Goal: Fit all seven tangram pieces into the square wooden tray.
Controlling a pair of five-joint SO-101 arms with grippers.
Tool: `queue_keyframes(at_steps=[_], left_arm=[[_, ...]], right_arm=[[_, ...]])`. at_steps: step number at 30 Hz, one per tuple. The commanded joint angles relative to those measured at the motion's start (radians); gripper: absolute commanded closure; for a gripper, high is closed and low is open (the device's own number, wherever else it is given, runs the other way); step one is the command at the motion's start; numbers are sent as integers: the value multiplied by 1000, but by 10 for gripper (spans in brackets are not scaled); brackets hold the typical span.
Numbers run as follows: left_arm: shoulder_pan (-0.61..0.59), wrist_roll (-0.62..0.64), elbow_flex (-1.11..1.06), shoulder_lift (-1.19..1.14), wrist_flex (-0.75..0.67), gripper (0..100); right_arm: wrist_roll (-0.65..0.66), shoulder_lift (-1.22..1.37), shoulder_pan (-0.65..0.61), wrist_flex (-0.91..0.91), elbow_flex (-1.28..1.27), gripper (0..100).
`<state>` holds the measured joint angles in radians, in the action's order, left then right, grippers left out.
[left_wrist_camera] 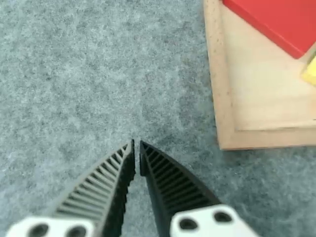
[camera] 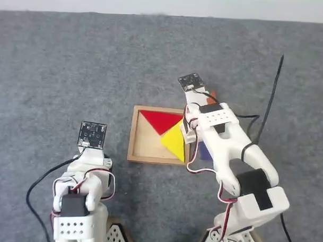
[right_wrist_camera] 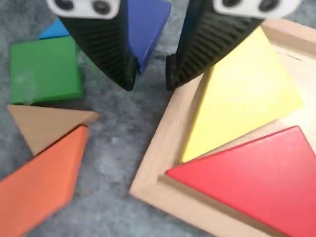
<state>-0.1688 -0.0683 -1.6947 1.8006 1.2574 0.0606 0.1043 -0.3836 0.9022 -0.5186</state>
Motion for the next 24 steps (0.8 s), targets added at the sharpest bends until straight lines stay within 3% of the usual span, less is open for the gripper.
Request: queue_keyframes(at_steps=[1,9,24], left_arm=[[6,-2,10,17,3,979],[6,-2,10,17,3,979],[6,-2,10,17,3,979]], right_arm=[[11,-90,-21,22,28,883],[11,-240,-51,-31,-63,883],[12,-31,-70,-62,-17,883]])
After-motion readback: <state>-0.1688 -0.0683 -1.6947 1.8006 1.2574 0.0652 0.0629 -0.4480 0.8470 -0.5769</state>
